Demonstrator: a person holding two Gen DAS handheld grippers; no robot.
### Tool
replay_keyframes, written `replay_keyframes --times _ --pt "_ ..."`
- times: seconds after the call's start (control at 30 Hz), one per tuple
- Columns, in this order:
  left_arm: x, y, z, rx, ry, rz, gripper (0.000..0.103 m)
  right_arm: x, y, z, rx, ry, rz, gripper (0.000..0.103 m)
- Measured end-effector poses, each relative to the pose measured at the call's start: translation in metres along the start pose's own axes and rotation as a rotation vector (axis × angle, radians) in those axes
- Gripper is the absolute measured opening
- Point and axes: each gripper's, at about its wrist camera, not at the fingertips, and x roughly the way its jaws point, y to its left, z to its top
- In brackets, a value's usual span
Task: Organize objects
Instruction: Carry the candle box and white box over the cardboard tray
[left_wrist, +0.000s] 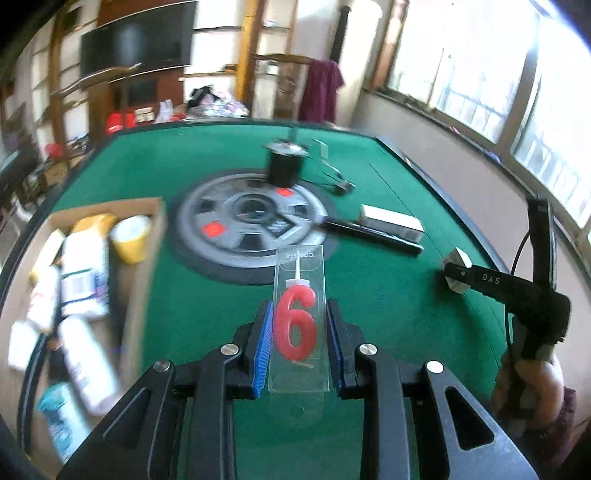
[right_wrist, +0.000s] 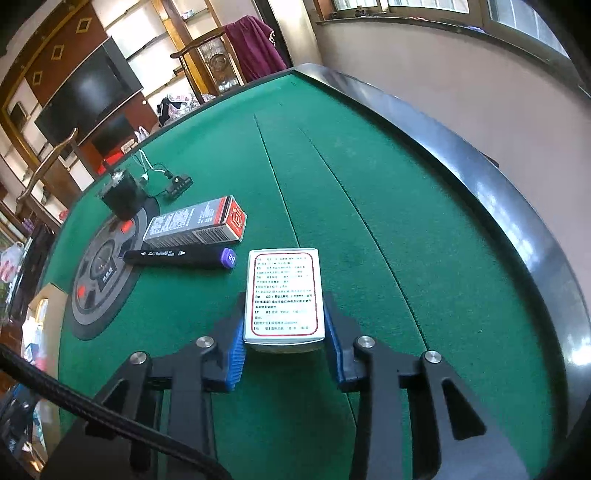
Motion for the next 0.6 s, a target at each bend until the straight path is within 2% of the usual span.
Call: replay_keyframes --times 0.07,0.13,0.33,0.6 --pt "-0.015 0.022 -0.005 -0.048 -0.009 0.005 0.023 0.000 -0.003 0.001 0.021 0.001 0.032 0.033" --pt "-0.033 0.048 -0.011 -0.095 -0.032 0.020 0.023 -0.001 -0.007 0.000 0.059 0.009 0.112 0.033" --pt "-0.078 0.116 -0.029 -0.200 -0.101 0.076 0.023 -0.013 -0.006 -0.014 0.107 0.030 0.199 0.033" --pt "-0.108 0.184 -0.057 -0.341 -0.146 0.137 0.023 -0.038 0.022 -0.031 0.073 0.036 0.243 0.033"
